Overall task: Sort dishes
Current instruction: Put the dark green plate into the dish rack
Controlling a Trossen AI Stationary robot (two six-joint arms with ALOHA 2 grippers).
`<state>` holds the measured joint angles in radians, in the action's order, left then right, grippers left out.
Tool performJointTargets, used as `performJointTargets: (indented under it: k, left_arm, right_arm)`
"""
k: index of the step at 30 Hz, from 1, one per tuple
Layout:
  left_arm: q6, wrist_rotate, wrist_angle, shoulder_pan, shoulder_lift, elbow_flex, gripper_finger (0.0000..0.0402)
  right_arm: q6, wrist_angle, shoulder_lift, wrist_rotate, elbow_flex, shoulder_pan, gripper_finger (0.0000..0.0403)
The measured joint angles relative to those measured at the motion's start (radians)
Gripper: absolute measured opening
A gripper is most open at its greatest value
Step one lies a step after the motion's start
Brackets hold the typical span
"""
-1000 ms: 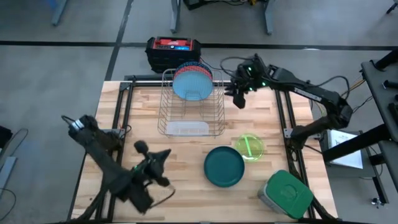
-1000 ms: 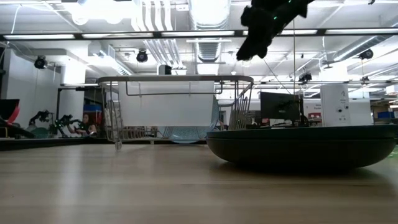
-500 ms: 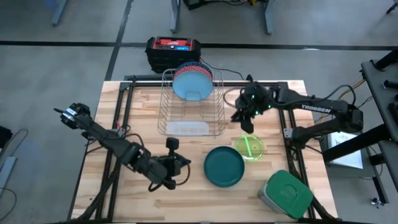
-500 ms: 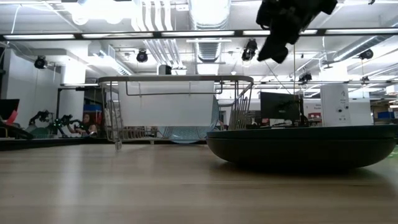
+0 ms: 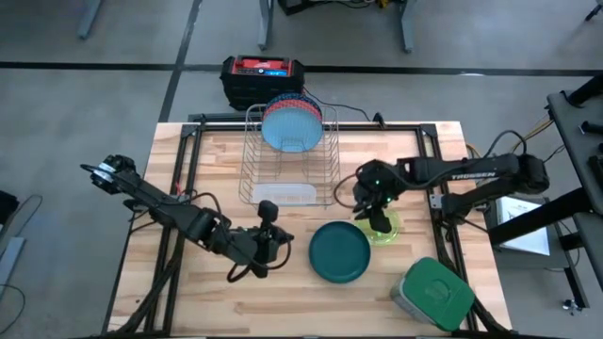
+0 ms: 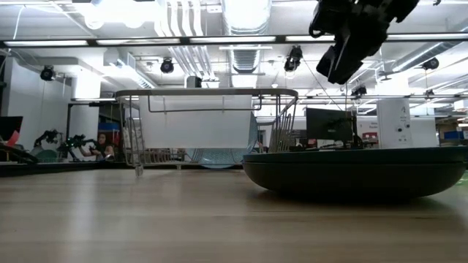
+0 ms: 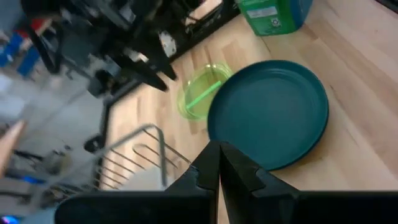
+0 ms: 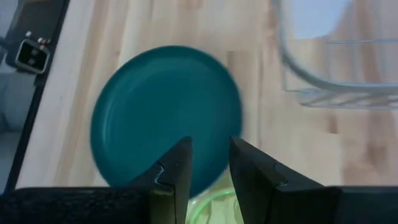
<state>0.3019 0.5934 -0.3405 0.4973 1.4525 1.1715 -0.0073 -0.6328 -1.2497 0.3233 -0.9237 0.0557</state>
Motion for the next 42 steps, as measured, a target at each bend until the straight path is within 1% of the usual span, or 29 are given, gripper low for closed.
performJointTargets:
  k: [5, 8, 11, 14, 20, 25, 29, 36, 42]
  left_arm:
    - [0.047, 0.002, -0.004, -0.002, 0.0, 0.015, 0.0]
    - [0.055, 0.044, -0.035, -0.002, 0.0, 0.006, 0.0]
    - [0.015, 0.119, -0.072, -0.002, 0.0, -0.005, 0.0]
    - [-0.018, 0.152, -0.113, -0.003, 0.0, -0.009, 0.0]
    - [-0.058, 0.162, -0.15, -0.003, 0.0, -0.009, 0.0]
    - [-0.063, 0.229, -0.157, -0.003, 0.0, -0.009, 0.0]
    - [-0.086, 0.257, -0.18, -0.003, 0.0, -0.009, 0.0]
    - [-0.125, 0.264, -0.211, -0.003, 0.0, -0.009, 0.0]
    - [-0.128, 0.264, -0.216, -0.003, -0.001, -0.009, 0.0]
  right_arm:
    - [0.004, 0.054, -0.056, -0.01, 0.0, -0.057, 0.0106]
    - [0.047, 0.099, -0.107, -0.029, 0.0, -0.072, 0.0112]
    - [0.066, 0.107, -0.163, -0.12, 0.0, -0.076, 0.0115]
    - [0.067, 0.099, -0.212, -0.171, 0.0, -0.075, 0.0113]
    - [0.099, 0.099, -0.294, -0.178, 0.0, -0.075, 0.0109]
    - [0.118, 0.109, -0.361, -0.222, -0.003, -0.077, 0.0116]
    - [0.118, 0.118, -0.384, -0.233, -0.006, -0.077, 0.0115]
    - [0.123, 0.122, -0.365, -0.225, -0.001, -0.077, 0.0102]
    - [0.12, 0.109, -0.357, -0.221, 0.0, -0.08, 0.011]
